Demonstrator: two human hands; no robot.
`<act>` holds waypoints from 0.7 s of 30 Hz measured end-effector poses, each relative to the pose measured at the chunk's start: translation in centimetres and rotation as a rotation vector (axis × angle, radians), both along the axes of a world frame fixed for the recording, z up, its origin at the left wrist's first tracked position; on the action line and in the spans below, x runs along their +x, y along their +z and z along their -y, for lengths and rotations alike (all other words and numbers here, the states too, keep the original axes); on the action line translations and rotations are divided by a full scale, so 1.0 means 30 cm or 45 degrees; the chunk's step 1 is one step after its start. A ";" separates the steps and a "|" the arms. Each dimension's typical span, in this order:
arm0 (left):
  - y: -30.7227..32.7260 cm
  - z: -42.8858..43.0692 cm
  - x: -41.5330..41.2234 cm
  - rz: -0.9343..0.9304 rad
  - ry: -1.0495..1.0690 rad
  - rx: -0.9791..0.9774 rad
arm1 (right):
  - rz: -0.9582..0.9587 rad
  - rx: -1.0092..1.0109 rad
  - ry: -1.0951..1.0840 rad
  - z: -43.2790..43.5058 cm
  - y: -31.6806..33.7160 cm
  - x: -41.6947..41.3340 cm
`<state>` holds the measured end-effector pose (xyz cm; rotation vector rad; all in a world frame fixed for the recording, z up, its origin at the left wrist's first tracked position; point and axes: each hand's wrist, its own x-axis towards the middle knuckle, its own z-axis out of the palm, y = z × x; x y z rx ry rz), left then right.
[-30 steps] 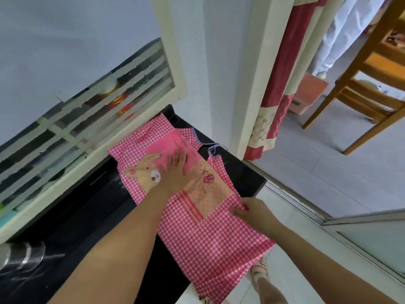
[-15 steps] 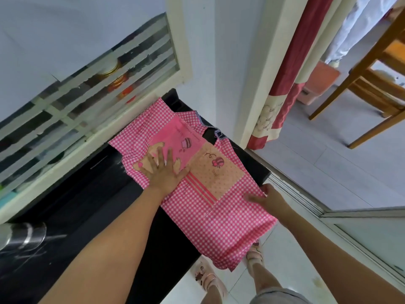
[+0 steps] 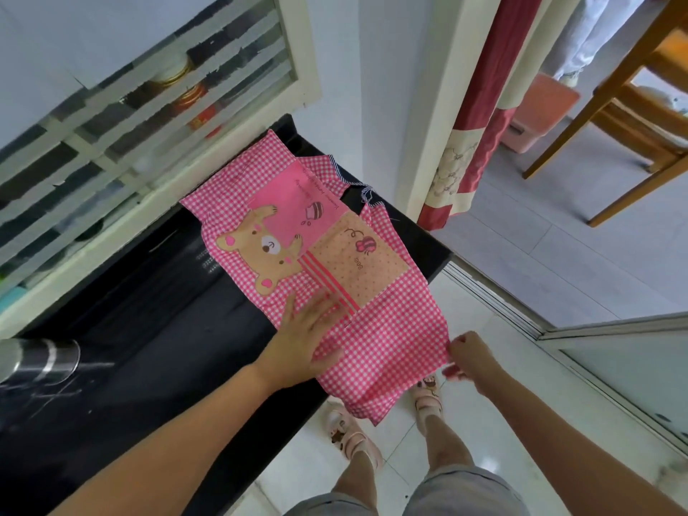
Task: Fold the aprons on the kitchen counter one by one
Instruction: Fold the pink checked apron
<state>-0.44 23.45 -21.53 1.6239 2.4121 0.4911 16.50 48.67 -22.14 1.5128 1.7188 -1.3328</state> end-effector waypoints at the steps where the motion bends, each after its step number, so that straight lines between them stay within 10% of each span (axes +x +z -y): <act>1: -0.015 0.017 0.019 -0.021 -0.088 -0.044 | 0.058 -0.138 0.064 0.036 0.015 0.019; 7: -0.025 0.029 0.049 -0.149 -0.502 -0.348 | -0.081 -0.980 0.177 0.217 0.037 0.092; 21: -0.019 -0.291 0.121 -0.066 -0.200 -0.536 | -0.641 0.134 -0.720 0.200 0.109 0.081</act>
